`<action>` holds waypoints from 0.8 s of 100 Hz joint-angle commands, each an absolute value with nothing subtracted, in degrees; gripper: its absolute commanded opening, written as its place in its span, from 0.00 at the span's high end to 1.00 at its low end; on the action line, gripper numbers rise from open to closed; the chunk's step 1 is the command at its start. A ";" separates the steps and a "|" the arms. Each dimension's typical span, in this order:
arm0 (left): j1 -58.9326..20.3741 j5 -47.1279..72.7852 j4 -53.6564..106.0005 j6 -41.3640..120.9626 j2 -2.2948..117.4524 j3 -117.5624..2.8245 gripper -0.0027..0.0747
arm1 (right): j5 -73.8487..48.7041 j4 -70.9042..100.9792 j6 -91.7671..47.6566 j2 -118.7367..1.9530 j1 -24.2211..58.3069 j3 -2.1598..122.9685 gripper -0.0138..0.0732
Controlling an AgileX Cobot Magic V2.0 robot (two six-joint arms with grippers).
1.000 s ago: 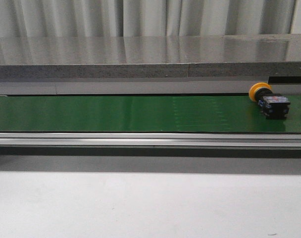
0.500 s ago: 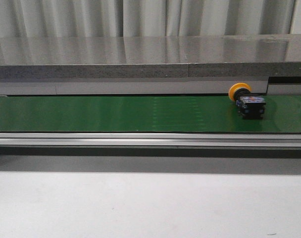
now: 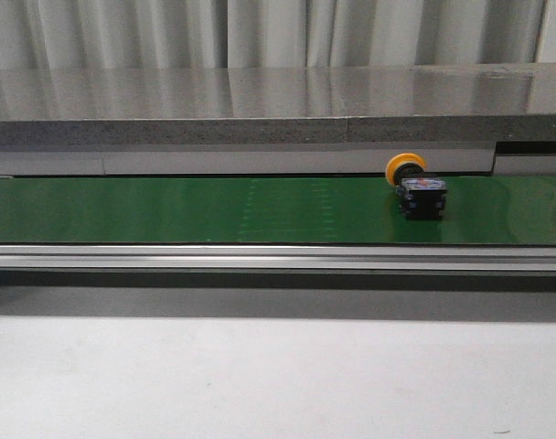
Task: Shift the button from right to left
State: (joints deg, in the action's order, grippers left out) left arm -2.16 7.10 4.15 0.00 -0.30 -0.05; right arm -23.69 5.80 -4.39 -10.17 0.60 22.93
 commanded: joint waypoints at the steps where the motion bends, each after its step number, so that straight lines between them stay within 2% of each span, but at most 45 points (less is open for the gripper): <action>1: -2.54 2.59 4.06 -0.71 -2.12 2.46 0.99 | -19.41 5.59 -4.40 -10.22 0.65 24.23 0.92; 40: -2.54 1.17 6.45 -0.71 -1.89 0.55 0.99 | -20.00 5.59 -4.40 -9.76 0.65 23.84 0.92; 58: -2.54 10.50 6.46 -0.71 1.93 -6.43 0.99 | -20.00 5.59 -4.40 -9.76 0.65 23.84 0.92; 80: -2.54 14.90 6.46 -0.71 10.94 -15.80 0.99 | -20.00 5.59 -4.40 -9.76 0.65 23.84 0.92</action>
State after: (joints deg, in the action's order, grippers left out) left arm -2.16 17.09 5.91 0.00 6.63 -10.79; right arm -24.49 5.80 -4.28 -9.27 0.60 22.44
